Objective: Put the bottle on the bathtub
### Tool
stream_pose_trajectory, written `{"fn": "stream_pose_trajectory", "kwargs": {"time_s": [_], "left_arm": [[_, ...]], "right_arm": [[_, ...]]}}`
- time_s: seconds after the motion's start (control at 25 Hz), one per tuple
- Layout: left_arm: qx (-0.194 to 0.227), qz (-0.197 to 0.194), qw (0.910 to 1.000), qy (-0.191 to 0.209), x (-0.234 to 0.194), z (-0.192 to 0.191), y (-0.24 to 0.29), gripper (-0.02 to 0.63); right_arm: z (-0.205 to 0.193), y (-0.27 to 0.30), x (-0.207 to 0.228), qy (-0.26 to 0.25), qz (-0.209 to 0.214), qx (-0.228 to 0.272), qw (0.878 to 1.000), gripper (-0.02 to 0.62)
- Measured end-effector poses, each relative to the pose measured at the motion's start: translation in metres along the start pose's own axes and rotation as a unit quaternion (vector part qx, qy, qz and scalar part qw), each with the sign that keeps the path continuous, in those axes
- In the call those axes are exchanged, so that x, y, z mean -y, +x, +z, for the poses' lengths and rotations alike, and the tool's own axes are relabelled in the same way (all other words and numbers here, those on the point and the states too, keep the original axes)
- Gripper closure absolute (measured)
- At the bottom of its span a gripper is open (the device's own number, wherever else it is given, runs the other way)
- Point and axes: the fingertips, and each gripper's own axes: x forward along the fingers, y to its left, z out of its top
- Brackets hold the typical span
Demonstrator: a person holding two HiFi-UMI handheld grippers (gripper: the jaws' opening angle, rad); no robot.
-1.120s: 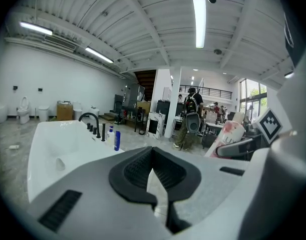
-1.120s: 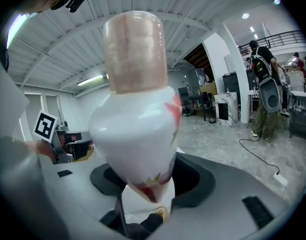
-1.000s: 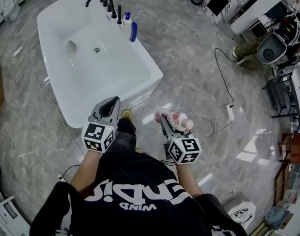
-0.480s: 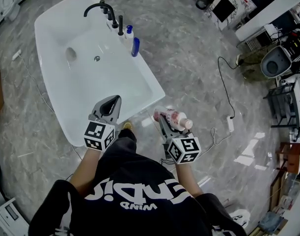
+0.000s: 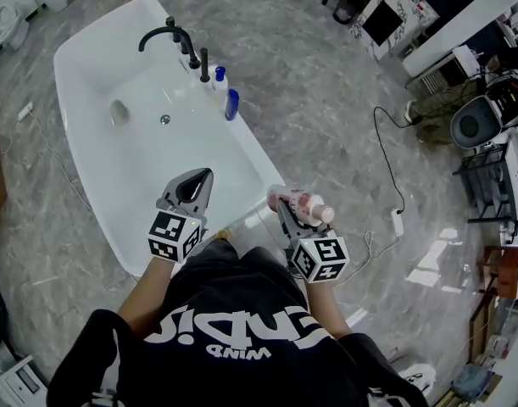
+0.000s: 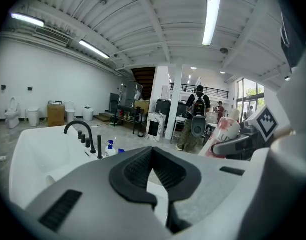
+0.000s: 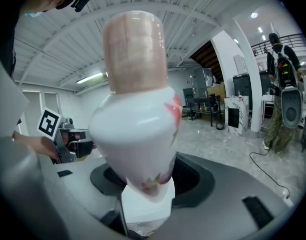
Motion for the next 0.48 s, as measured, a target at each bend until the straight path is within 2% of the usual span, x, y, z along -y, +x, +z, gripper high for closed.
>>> {"fn": "stream_pose_trajectory", "kwargs": {"time_s": [0.2,0.48], "left_arm": [[-0.004,0.000,1.0000,0.002,0.001,0.010,0.014,0.598],[0.001,0.021,0.9998,-0.005,0.003,0.017,0.029,0.598]], "right_arm": [[0.008,0.007,0.007,0.000,0.010,-0.007,1.000,0.351],[0.011,0.029,0.020,-0.022,0.039,-0.022,0.999,0.351]]}}
